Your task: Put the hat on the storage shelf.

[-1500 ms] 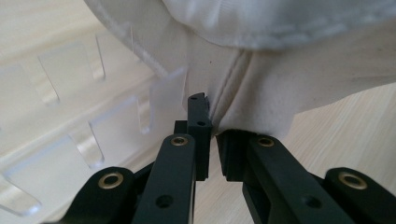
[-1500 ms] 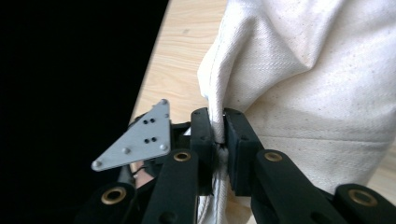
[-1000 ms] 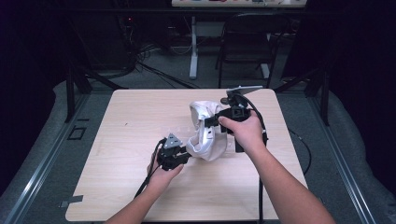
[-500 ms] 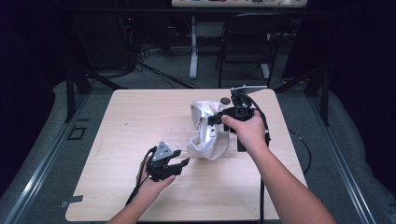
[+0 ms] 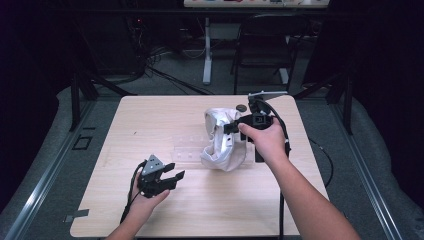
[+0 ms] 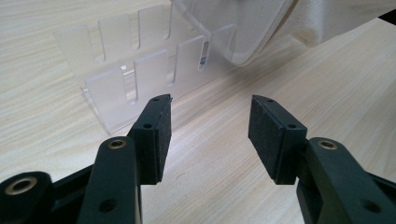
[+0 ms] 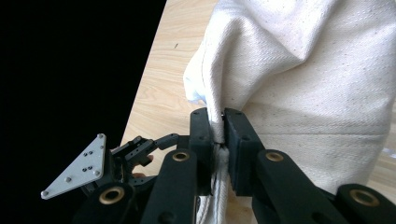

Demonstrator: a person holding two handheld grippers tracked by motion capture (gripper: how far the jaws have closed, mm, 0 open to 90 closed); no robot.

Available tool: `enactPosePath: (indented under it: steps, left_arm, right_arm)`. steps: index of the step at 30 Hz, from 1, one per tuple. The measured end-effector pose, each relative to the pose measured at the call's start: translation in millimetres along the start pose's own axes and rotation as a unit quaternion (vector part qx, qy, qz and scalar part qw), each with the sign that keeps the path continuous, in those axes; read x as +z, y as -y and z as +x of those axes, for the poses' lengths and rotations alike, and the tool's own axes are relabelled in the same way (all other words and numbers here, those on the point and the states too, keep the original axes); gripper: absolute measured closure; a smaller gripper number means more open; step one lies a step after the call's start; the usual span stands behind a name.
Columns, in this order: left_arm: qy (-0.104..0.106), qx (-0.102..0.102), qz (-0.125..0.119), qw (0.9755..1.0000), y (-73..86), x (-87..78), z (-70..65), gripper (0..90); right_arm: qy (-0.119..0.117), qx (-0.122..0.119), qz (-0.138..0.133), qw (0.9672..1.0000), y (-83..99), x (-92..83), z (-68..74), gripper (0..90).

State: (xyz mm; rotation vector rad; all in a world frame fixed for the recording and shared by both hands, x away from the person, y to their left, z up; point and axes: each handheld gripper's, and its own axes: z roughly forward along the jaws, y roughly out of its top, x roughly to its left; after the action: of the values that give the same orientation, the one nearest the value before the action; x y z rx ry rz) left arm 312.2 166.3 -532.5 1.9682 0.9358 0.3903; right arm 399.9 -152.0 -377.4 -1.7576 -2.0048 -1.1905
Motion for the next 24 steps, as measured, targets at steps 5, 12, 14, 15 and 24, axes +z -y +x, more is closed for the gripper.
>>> enactPosePath:
  steps: [5,12,14,15,24]
  left_arm:
    - [-0.001,0.005,0.002,1.0,1.1,1.7,-0.7,49.5]
    - [-0.002,0.0,-0.003,1.0,1.4,0.0,1.1,49.5]
    - [-0.002,-0.001,-0.003,1.0,0.9,-0.8,2.0,49.2]
    - [-0.004,-0.002,-0.004,1.0,0.9,-0.9,2.7,49.1]
    - [-0.012,-0.01,-0.006,0.9999,0.8,-3.4,10.1,47.6]
  right_arm:
    - [0.006,-0.007,-0.002,1.0,2.2,-1.7,0.0,79.6]
    - [0.018,-0.015,-0.01,0.9997,1.7,-6.1,-0.2,75.5]
    - [0.017,-0.013,-0.016,0.9996,2.0,-8.1,-0.5,74.5]
    - [0.016,-0.014,-0.019,0.9996,2.2,-9.5,-0.6,72.7]
    - [0.019,-0.024,-0.041,0.9987,7.5,-23.8,-1.7,63.7]
